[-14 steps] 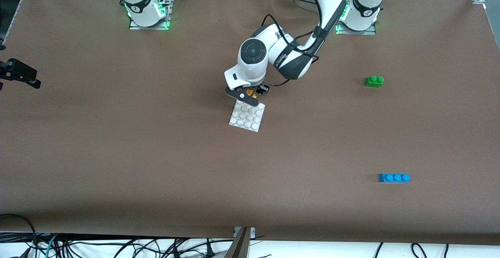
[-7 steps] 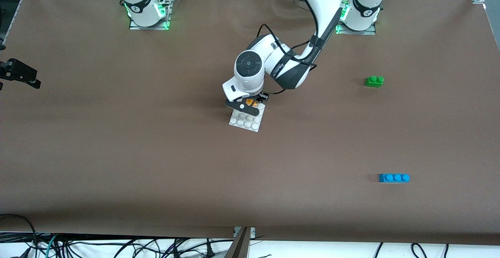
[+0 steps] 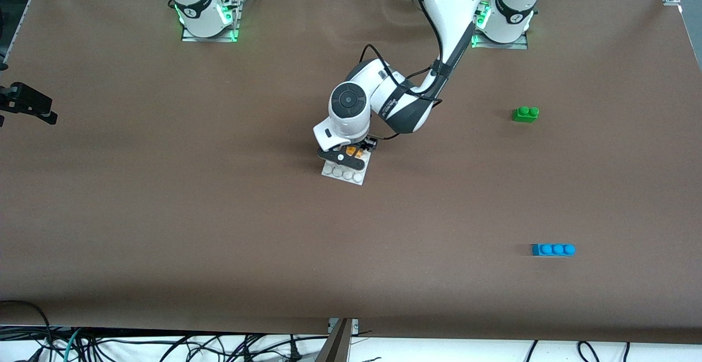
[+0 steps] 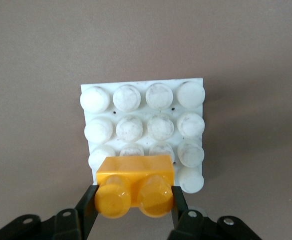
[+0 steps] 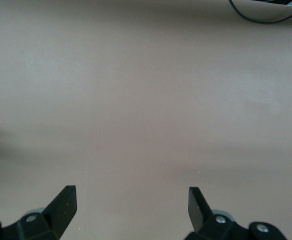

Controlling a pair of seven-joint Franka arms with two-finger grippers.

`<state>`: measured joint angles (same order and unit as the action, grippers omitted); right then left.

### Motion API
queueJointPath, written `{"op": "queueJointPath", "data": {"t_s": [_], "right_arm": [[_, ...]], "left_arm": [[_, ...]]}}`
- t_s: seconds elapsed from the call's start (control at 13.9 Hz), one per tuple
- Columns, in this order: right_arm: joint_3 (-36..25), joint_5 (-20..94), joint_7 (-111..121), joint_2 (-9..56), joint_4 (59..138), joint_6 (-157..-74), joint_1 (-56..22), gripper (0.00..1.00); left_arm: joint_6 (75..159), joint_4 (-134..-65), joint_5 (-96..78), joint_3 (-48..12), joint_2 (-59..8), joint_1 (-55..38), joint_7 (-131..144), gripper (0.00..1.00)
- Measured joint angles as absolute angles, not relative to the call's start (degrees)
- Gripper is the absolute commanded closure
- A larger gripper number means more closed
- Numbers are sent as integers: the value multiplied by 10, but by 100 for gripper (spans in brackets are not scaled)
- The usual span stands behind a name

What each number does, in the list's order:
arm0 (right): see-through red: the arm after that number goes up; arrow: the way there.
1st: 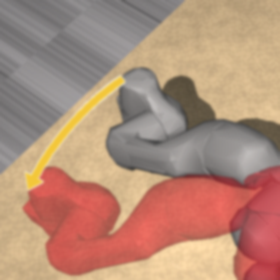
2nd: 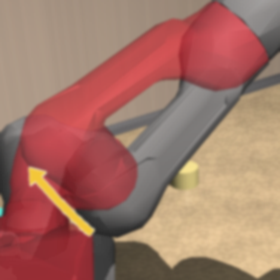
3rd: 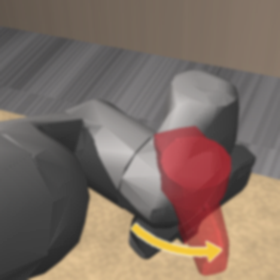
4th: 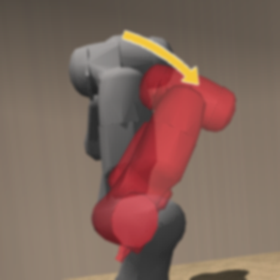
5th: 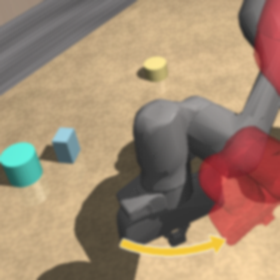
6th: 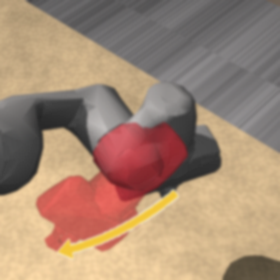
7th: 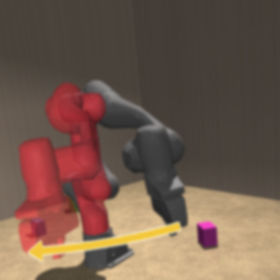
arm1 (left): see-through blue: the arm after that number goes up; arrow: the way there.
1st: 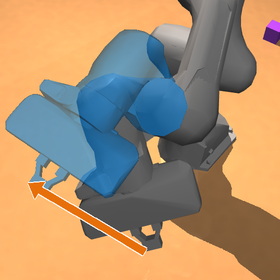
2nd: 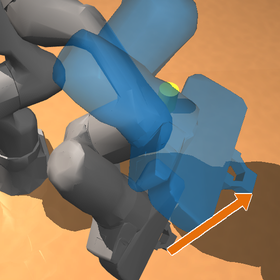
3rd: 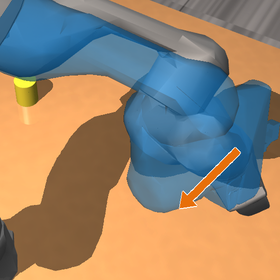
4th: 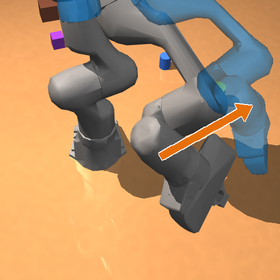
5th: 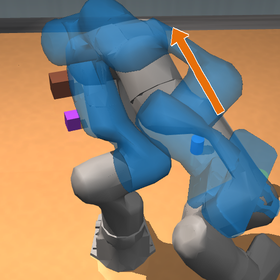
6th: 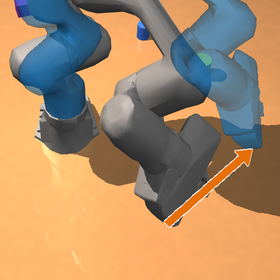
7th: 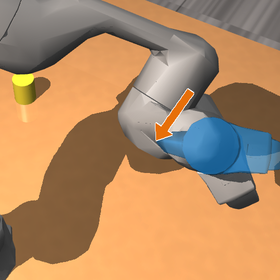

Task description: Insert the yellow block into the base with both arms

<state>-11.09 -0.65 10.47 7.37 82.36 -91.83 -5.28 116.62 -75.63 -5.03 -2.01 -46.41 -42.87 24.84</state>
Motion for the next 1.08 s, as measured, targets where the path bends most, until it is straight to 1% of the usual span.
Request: {"op": "queueJointPath", "data": {"t_s": [0.36,1.08], "right_arm": [[-111,-7,105,74,824,-918,-53,1],[-111,-7,105,74,824,-918,-53,1]], "left_arm": [[1168,-741,-50,-13,-478,-438,249,100],[1182,-737,-50,-11,-494,-444,254,100]]}}
